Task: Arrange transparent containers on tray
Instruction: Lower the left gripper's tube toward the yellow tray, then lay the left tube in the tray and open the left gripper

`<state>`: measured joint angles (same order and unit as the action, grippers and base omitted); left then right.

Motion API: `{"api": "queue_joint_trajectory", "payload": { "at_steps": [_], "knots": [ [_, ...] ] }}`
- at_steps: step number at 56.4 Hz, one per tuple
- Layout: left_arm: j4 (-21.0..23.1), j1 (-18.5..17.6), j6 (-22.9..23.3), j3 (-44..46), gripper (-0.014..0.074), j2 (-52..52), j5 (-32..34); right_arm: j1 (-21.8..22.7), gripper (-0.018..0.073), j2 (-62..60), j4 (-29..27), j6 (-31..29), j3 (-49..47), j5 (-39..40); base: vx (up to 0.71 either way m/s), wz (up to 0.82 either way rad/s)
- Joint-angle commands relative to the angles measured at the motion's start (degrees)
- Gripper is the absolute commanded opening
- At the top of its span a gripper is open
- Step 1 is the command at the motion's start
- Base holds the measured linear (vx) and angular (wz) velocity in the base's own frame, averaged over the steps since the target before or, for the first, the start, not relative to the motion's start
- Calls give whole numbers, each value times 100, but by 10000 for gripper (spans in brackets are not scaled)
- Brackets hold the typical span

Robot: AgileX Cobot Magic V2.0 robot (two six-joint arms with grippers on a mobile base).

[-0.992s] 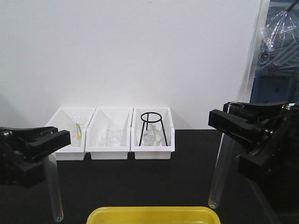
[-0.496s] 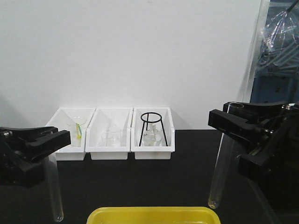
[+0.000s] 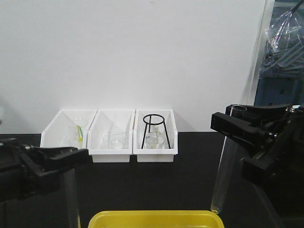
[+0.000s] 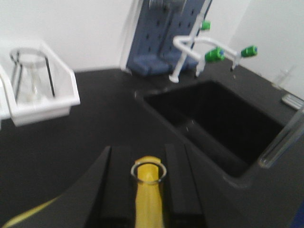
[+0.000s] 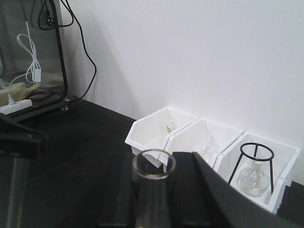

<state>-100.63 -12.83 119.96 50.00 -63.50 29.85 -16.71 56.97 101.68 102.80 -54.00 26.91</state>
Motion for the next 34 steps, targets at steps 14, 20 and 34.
{"api": "queue_joint_trajectory", "payload": {
  "at_steps": [14, 20, 34],
  "knots": [
    [596, -34, 138, 163, 0, -2020, 290, 8, -11, 144, 102, 236, -186, -33, 0, 0],
    [614, -34, 131, 163, 0, -2554, 290, 8, -11, 225, 102, 236, -186, -29, 0, 0],
    [674, -34, 131, 163, 4, -3416, 113, 8, -11, 317, 102, 241, -186, -33, 0, 0]
  ]
}}
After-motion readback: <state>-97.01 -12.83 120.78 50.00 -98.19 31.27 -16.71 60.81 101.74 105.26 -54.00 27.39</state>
